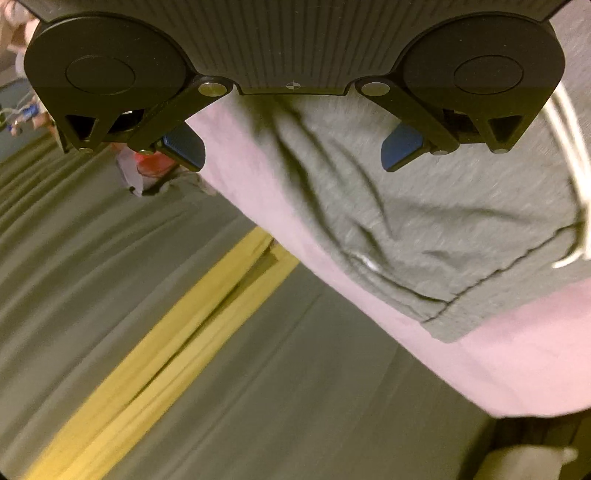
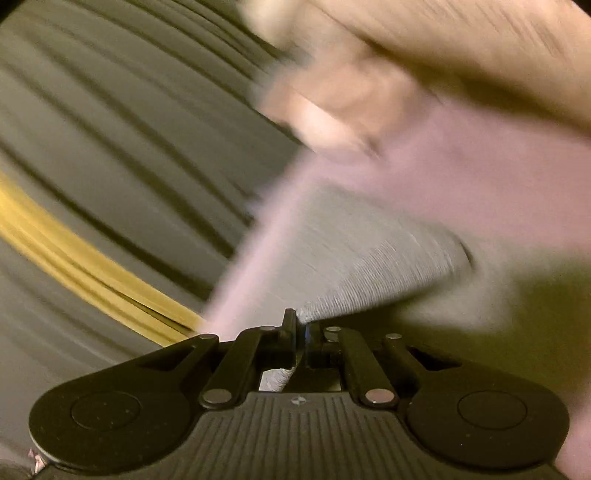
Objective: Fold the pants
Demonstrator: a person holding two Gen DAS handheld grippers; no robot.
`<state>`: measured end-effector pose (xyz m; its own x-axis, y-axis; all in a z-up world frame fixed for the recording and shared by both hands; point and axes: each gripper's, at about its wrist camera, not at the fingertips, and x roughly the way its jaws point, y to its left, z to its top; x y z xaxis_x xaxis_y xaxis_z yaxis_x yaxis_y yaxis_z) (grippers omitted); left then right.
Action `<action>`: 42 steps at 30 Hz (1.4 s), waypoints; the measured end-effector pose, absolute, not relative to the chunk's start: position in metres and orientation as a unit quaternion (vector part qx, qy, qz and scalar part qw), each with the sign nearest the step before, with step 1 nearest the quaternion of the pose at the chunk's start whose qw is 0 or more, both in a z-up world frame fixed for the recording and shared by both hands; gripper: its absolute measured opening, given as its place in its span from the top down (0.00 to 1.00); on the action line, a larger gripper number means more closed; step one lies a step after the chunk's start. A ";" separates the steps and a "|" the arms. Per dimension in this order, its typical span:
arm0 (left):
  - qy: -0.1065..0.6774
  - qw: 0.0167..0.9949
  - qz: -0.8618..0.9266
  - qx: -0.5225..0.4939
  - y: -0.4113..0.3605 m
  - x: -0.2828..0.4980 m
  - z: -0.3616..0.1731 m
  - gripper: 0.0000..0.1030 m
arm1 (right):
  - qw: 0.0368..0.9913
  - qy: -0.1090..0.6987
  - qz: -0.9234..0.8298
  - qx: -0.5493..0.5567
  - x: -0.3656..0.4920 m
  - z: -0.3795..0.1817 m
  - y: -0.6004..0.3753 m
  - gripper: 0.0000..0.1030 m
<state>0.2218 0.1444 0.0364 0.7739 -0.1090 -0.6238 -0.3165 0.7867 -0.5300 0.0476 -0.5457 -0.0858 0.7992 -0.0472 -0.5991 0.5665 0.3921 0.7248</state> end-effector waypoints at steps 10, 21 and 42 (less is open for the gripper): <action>0.400 0.875 0.095 -0.255 0.138 0.304 0.014 0.25 | 0.790 0.268 -0.196 0.515 0.058 -0.112 -0.538 0.96; 0.371 0.874 0.099 -0.296 0.160 0.292 0.021 0.49 | 0.792 0.267 -0.196 0.513 0.052 -0.112 -0.538 0.96; 0.363 0.894 0.054 -0.256 0.145 0.297 0.052 0.92 | 0.812 0.290 -0.199 0.465 0.075 -0.088 -0.533 0.96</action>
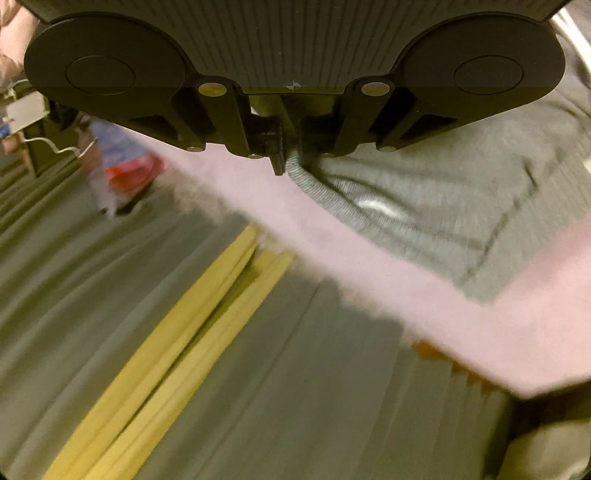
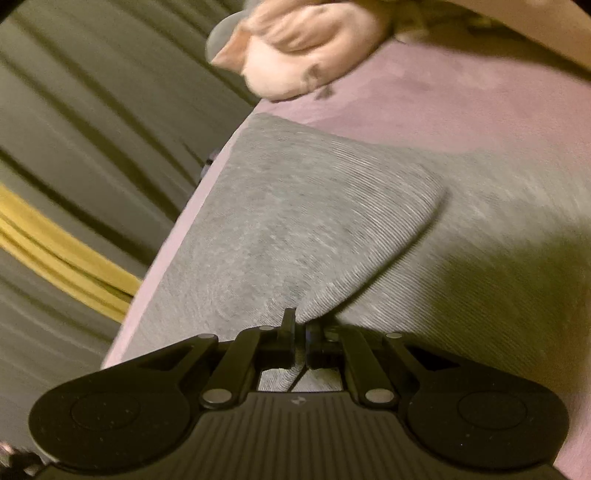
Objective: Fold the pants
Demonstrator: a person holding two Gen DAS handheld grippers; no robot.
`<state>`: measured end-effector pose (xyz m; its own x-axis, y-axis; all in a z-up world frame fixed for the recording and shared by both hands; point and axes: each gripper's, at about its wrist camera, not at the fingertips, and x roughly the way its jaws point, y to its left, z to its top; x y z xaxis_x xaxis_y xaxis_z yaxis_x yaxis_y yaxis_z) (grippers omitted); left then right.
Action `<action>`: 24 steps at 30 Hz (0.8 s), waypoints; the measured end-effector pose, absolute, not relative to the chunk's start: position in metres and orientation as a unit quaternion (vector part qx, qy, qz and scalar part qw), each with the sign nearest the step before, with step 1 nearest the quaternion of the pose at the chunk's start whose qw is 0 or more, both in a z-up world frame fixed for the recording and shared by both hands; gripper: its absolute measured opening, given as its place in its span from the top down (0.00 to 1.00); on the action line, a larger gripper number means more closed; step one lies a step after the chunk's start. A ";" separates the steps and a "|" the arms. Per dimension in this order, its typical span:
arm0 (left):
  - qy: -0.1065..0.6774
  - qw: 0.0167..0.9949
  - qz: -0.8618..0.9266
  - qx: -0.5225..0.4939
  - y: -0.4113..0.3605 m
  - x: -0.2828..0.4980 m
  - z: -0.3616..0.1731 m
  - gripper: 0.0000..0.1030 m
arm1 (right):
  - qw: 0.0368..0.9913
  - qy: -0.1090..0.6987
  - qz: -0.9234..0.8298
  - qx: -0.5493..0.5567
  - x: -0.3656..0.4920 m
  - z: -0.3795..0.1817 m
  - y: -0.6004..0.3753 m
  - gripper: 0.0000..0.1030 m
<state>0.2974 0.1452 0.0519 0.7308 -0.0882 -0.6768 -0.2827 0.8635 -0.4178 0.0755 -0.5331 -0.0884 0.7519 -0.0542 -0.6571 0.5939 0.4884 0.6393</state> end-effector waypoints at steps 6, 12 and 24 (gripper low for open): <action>0.256 0.929 -0.004 -0.268 0.172 0.191 0.113 0.92 | 0.845 0.182 -0.134 0.485 0.058 -0.020 -0.552 0.96; 0.326 0.910 0.024 -0.253 0.188 0.089 0.054 0.91 | 0.854 0.239 -0.096 0.452 0.026 -0.030 -0.560 0.95; 0.362 0.889 0.107 -0.260 0.195 0.090 -0.010 0.53 | 0.802 0.315 -0.168 0.480 0.021 -0.084 -0.559 0.77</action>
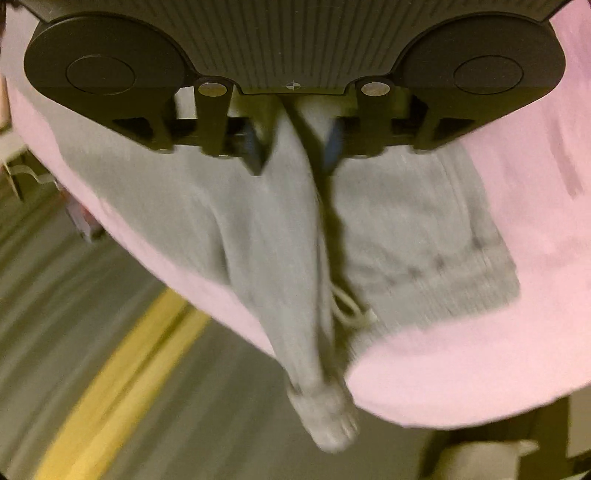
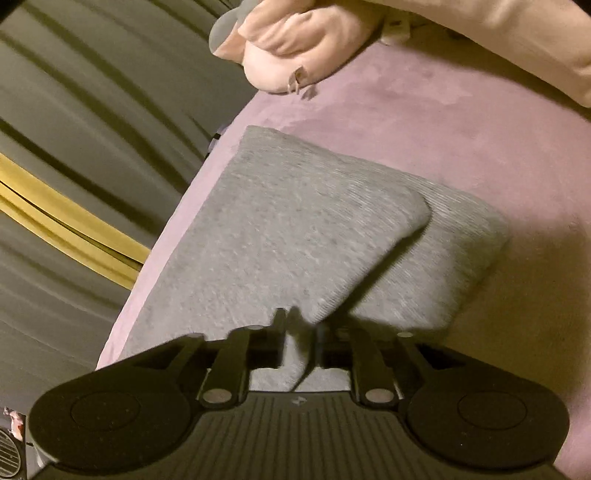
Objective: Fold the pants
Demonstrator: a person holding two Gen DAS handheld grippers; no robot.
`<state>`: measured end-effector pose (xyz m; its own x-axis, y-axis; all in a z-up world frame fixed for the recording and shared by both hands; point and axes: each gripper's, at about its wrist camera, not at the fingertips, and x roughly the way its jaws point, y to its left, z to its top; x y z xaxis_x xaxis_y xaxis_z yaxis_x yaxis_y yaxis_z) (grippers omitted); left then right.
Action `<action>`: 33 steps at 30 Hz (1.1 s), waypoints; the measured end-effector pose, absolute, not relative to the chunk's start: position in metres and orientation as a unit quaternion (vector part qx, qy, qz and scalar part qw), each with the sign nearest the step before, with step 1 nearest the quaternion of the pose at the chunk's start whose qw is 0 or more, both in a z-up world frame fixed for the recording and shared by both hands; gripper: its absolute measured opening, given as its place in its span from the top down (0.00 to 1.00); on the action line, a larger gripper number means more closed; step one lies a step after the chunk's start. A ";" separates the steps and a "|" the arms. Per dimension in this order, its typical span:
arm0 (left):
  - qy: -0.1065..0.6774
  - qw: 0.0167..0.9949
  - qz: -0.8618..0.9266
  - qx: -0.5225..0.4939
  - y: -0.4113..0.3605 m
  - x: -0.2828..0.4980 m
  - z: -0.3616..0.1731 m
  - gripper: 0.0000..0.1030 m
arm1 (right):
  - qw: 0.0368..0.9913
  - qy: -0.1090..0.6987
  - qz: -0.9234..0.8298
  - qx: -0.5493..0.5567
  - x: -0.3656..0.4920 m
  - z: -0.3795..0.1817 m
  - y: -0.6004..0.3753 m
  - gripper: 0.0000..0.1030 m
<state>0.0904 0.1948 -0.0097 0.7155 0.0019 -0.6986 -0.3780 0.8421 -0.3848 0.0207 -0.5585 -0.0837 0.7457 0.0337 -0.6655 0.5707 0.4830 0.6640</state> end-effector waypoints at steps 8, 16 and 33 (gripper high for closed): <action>0.331 0.900 0.153 -0.238 0.220 0.132 0.011 0.36 | 0.804 0.297 -0.176 0.485 0.030 -0.084 -0.551 0.56; 0.321 0.908 0.134 -0.235 0.226 0.150 0.037 0.89 | 0.823 0.338 -0.235 0.391 0.053 -0.066 -0.544 0.95; 0.346 0.854 0.205 -0.331 0.255 0.081 -0.026 0.65 | 0.831 0.373 -0.259 0.321 0.029 -0.068 -0.557 0.93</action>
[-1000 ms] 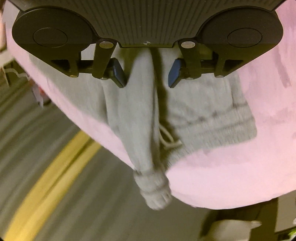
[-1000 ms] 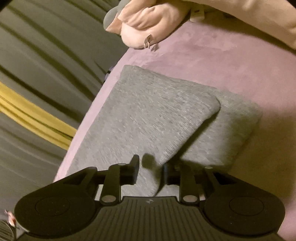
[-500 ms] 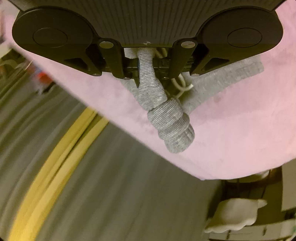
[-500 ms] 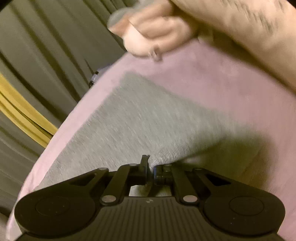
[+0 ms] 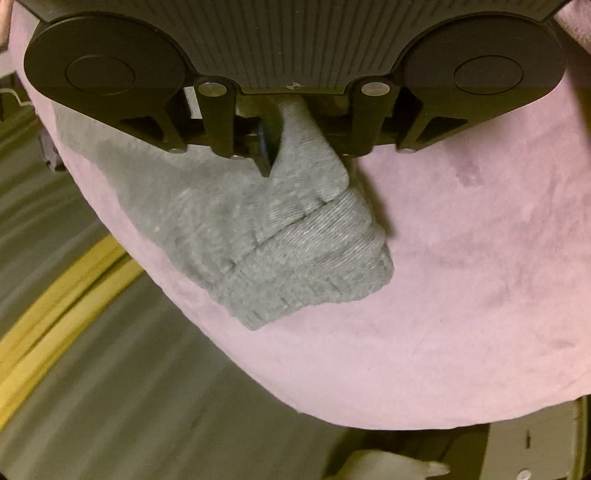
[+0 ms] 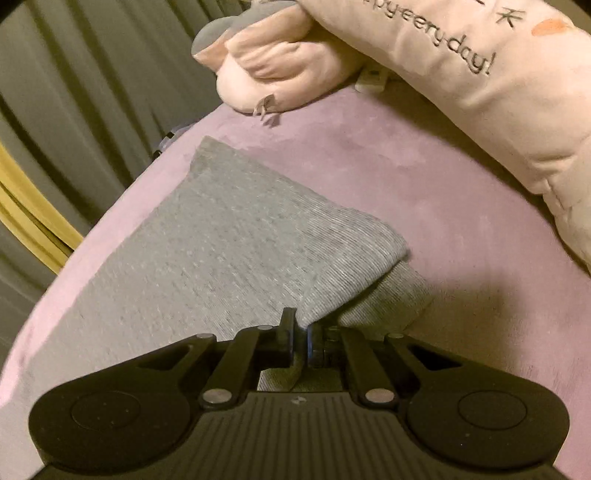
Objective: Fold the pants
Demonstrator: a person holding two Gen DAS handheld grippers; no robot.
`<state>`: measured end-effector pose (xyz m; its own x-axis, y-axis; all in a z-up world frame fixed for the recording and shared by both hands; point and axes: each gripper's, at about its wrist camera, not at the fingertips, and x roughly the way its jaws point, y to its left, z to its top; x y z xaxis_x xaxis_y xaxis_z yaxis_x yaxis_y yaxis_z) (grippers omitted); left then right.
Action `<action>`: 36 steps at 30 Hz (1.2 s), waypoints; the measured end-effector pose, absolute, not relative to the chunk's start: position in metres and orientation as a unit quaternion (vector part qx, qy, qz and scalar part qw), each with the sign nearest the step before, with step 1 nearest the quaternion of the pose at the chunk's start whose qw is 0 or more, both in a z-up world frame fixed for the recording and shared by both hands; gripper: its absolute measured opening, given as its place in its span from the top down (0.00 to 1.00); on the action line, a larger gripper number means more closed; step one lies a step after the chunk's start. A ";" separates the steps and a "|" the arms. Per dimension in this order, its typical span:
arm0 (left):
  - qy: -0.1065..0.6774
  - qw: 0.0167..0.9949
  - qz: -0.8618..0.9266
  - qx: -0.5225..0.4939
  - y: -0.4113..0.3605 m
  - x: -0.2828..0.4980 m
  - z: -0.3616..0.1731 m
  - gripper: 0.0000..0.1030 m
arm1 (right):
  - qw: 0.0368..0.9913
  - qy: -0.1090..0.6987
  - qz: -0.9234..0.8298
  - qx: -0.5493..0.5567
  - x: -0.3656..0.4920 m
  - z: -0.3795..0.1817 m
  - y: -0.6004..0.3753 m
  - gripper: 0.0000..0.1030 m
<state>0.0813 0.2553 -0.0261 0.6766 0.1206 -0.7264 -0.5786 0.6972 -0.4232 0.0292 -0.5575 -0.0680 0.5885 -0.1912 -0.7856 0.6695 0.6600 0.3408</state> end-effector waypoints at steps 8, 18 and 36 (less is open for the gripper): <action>0.296 0.863 0.327 -0.248 0.242 0.069 0.015 0.14 | 0.816 0.362 -0.389 0.227 0.019 -0.037 -0.562 0.48; 0.347 0.898 0.174 -0.206 0.119 0.094 0.011 0.06 | 0.874 0.296 -0.155 0.352 0.045 -0.023 -0.518 0.71; 0.450 0.881 0.135 -0.059 -0.003 0.140 -0.063 0.00 | 0.842 0.407 -0.161 0.315 0.049 -0.072 -0.528 0.74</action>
<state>0.1404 -0.0025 -0.0633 0.5585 0.1850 -0.8086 -0.2911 0.9565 0.0178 0.0493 -0.5283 -0.0720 0.6166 -0.0138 -0.7871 0.5277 0.7492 0.4003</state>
